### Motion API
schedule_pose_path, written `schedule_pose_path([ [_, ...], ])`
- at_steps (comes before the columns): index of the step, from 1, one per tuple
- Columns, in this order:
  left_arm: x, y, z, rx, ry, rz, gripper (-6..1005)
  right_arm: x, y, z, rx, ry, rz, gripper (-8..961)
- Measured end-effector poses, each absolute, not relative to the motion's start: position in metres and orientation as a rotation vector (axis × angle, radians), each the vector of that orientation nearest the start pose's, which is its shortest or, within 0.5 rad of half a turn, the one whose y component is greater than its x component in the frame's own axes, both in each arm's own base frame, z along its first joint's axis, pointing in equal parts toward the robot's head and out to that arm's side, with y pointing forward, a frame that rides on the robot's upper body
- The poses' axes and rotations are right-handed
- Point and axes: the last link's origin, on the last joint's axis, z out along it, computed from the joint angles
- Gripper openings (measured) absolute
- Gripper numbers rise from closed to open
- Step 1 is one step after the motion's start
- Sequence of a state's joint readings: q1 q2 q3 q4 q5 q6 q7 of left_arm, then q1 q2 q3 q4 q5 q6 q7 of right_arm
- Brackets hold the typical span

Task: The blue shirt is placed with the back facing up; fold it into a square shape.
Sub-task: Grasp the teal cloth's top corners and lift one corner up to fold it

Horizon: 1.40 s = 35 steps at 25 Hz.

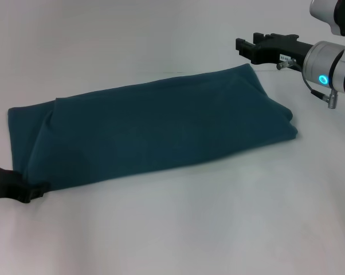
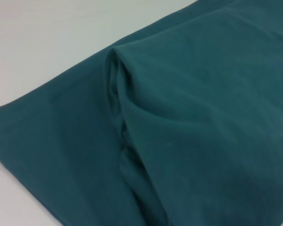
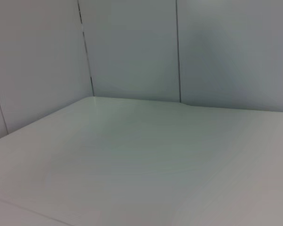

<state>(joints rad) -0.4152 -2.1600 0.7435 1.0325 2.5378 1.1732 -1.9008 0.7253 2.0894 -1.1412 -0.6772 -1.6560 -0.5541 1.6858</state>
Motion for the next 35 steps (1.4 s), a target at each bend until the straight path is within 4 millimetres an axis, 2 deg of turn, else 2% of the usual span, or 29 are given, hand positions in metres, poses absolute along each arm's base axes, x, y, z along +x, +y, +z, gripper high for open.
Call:
schedule_pose_path([
  [6, -0.338, 0.337, 0.030, -2.294, -1.024, 0.098, 432, 0.201, 0.466, -0.004, -2.105, 0.759, 0.515, 472],
  [11, -0.338, 0.338, 0.032, -2.281, -1.027, 0.089, 213, 0.207, 0.463, -0.006, -2.111, 0.768, 0.484, 472],
  [14, -0.338, 0.339, 0.034, -2.274, -1.022, 0.084, 28, 0.215, 0.461, -0.007, -2.117, 0.787, 0.411, 472],
  [18, -0.336, 0.341, 0.036, -2.268, -1.014, 0.080, 28, 0.219, 0.461, 0.003, -2.138, 0.876, 0.302, 473],
  [22, -0.335, 0.342, 0.036, -2.267, -1.013, 0.081, 29, 0.218, 0.457, 0.019, -2.170, 1.005, 0.282, 473],
  [25, -0.335, 0.342, 0.037, -2.267, -1.012, 0.081, 29, 0.221, 0.451, 0.025, -2.179, 1.074, 0.241, 555],
  [27, -0.335, 0.342, 0.036, -2.266, -1.012, 0.080, 29, 0.224, 0.446, 0.024, -2.165, 1.098, 0.148, 610],
  [28, -0.335, 0.342, 0.036, -2.269, -1.010, 0.080, 29, 0.229, 0.441, 0.023, -2.136, 1.111, 0.027, 637],
  [29, -0.335, 0.342, 0.036, -2.269, -1.010, 0.080, 29, 0.229, 0.441, 0.023, -2.136, 1.111, 0.027, 636],
  [32, -0.334, 0.343, 0.036, -2.271, -1.007, 0.080, 28, 0.231, 0.435, 0.023, -2.104, 1.111, -0.116, 634],
  [35, -0.334, 0.343, 0.035, -2.272, -1.009, 0.080, 28, 0.232, 0.431, 0.023, -2.108, 1.124, -0.150, 633],
])
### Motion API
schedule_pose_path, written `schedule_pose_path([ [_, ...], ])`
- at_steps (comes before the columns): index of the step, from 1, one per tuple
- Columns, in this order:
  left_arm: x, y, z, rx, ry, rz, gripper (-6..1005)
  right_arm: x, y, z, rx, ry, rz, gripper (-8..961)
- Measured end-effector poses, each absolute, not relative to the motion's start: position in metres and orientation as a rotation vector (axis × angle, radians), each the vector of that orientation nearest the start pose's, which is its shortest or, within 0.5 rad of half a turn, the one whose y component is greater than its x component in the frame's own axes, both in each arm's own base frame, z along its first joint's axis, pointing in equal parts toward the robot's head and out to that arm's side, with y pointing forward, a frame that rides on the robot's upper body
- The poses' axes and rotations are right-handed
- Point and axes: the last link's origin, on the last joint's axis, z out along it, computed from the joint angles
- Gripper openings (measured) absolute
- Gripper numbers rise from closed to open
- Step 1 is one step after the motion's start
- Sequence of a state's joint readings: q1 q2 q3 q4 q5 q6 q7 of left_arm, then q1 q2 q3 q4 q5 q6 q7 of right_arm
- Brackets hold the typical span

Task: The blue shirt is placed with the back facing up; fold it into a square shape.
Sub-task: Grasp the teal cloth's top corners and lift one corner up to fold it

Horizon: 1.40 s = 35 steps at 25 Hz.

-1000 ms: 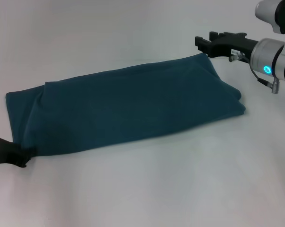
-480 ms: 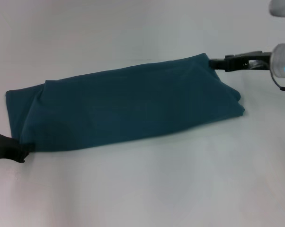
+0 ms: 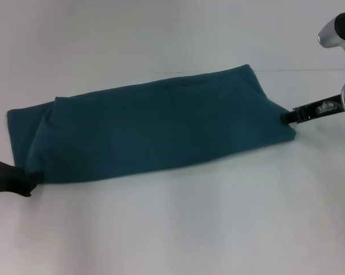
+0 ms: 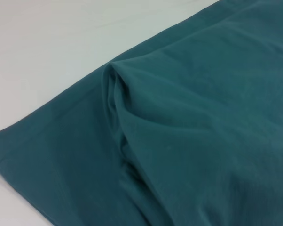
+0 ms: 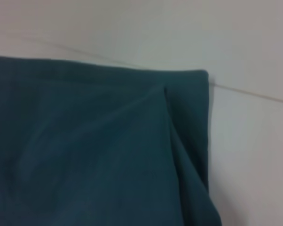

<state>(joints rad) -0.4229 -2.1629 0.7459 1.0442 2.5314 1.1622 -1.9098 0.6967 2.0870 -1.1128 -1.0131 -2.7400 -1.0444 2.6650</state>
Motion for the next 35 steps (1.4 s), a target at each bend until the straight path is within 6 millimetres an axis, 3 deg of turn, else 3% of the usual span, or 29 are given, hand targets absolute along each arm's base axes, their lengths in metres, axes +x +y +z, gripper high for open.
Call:
schedule_pose_path([
  [35, -0.334, 0.342, 0.032, -2.288, -1.004, 0.084, 29, 0.249, 0.446, -0.015, -2.126, 1.184, -0.173, 606],
])
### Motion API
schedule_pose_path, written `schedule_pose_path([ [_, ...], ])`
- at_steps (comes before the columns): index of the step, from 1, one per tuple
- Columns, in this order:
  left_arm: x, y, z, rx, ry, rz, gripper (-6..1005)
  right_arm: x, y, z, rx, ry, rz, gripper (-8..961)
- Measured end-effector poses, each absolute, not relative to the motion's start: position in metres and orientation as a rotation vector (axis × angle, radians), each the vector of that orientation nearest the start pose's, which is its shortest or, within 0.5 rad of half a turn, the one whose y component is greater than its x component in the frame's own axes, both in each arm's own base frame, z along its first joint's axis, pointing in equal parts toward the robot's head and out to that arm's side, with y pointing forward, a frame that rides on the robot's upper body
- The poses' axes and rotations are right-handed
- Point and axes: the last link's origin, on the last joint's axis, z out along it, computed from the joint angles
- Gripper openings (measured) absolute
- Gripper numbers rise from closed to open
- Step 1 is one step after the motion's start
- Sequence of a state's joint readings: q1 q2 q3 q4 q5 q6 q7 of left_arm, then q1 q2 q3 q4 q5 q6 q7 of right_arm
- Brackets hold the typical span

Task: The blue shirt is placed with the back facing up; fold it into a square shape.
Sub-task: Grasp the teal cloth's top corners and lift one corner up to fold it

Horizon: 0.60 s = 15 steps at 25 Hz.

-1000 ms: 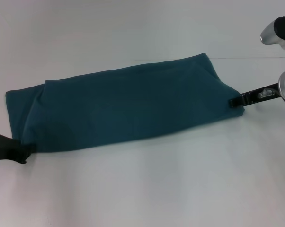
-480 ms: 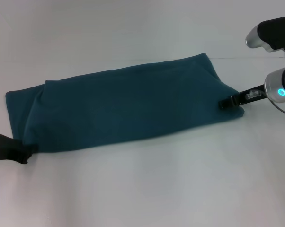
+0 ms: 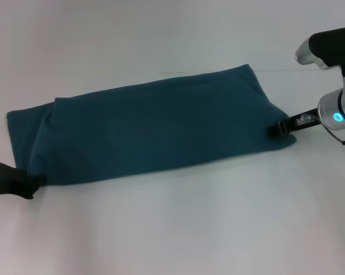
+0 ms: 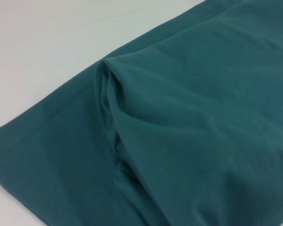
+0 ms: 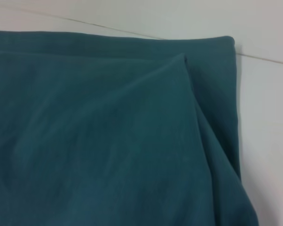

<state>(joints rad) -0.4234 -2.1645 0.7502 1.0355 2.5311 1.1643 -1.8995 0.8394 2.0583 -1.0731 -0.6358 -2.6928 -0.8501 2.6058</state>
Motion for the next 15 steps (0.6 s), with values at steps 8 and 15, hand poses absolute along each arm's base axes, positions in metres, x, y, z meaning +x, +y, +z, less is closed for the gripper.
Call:
schedule_pose_path([
  [8, -0.3328, 0.3418, 0.0304, -2.296, -0.998, 0.090, 28, 0.2488, 0.4456, -0.0177, -2.113, 1.190, -0.153, 419],
  [15, -0.3341, 0.3406, 0.0304, -2.292, -1.007, 0.090, 28, 0.2540, 0.4437, -0.0203, -2.105, 1.181, -0.167, 111],
])
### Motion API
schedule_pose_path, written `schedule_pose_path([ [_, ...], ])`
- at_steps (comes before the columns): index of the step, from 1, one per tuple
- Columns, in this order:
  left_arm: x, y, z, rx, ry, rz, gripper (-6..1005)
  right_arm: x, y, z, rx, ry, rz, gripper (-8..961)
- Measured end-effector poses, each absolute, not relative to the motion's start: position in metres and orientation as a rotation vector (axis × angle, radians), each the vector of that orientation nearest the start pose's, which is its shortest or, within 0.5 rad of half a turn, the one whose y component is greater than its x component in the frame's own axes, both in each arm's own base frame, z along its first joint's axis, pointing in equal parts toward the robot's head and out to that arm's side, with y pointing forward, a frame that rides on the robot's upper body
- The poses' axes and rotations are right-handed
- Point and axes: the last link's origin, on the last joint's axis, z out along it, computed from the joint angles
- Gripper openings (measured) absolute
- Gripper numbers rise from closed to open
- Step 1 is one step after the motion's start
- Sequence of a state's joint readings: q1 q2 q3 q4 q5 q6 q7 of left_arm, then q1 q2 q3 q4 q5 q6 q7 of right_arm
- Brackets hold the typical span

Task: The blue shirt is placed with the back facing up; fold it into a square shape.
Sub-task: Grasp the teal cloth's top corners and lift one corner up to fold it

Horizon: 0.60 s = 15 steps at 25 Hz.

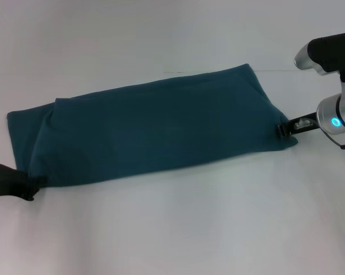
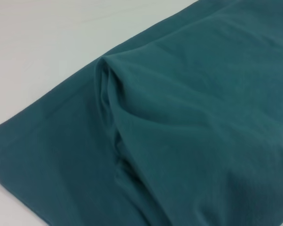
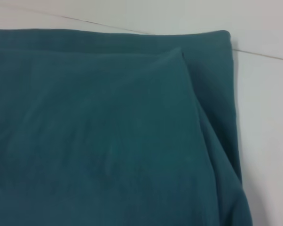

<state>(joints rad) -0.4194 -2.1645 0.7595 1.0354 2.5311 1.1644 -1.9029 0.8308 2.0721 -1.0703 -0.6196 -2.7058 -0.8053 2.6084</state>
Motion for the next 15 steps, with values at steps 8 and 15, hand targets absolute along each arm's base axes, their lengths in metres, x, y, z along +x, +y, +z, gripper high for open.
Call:
schedule_pose_path([
  [8, -0.335, 0.338, 0.031, -2.301, -1.014, 0.092, 28, 0.255, 0.434, -0.028, -2.133, 1.159, -0.188, 34],
  [15, -0.337, 0.333, 0.031, -2.311, -1.028, 0.092, 29, 0.243, 0.416, -0.034, -2.154, 1.116, -0.163, 34],
])
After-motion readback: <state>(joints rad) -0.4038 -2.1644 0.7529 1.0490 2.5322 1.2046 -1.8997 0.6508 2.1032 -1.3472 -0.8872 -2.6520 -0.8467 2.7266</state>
